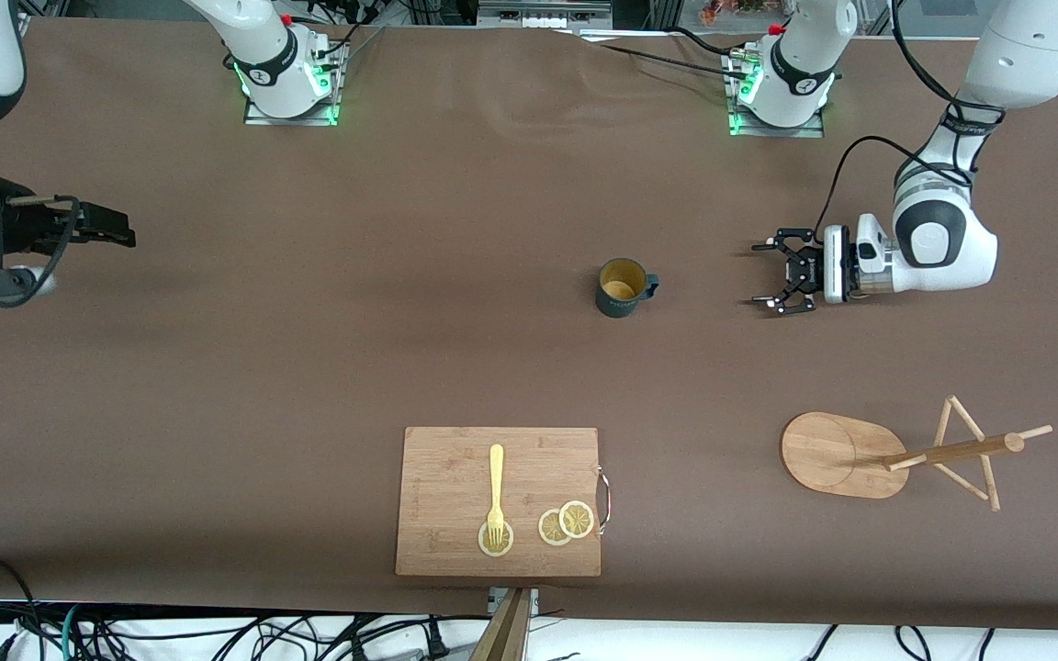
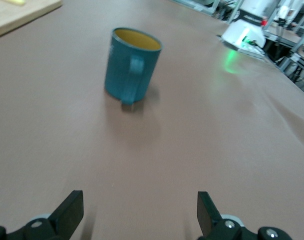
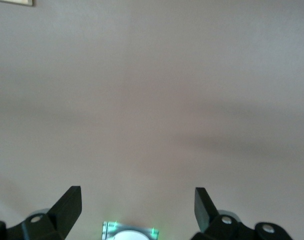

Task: Pass cup and hang on rack
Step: 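Move the left gripper to the mug handle and close on it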

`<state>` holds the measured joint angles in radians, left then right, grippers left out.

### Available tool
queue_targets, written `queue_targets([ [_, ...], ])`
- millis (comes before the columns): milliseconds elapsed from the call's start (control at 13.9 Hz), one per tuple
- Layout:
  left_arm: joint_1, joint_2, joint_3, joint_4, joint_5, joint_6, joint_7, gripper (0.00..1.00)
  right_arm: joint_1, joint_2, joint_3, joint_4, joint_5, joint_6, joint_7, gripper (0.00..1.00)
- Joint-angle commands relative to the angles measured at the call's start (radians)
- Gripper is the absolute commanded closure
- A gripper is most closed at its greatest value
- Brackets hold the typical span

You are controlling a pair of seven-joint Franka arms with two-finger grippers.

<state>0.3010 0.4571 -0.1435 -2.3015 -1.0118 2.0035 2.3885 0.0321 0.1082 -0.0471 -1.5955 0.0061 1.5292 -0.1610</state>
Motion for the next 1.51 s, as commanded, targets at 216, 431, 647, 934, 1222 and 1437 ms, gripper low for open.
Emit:
queue_targets([
  [216, 0.012, 0.120, -0.105, 0.020, -0.194, -0.018, 0.236, 0.00, -0.058, -0.151, 0.059, -0.172, -0.038, 0.077, 0.000, 0.00],
  [431, 0.012, 0.121, -0.163, 0.022, -0.266, -0.020, 0.255, 0.00, -0.055, -0.147, 0.059, -0.153, -0.100, 0.139, 0.001, 0.00],
  [647, -0.016, 0.129, -0.199, 0.024, -0.361, -0.011, 0.258, 0.00, -0.054, -0.159, 0.056, -0.124, -0.107, 0.154, 0.003, 0.00],
  [934, -0.040, 0.155, -0.225, 0.045, -0.424, 0.038, 0.297, 0.00, -0.055, -0.153, 0.041, -0.126, -0.097, 0.132, 0.008, 0.00],
  [1222, -0.065, 0.186, -0.226, 0.053, -0.478, 0.081, 0.360, 0.00, -0.050, -0.147, 0.050, -0.127, -0.089, 0.131, 0.009, 0.00],
  [1437, -0.074, 0.186, -0.257, 0.062, -0.493, 0.116, 0.362, 0.00, -0.050, -0.157, 0.079, -0.123, -0.084, 0.066, 0.006, 0.00],
])
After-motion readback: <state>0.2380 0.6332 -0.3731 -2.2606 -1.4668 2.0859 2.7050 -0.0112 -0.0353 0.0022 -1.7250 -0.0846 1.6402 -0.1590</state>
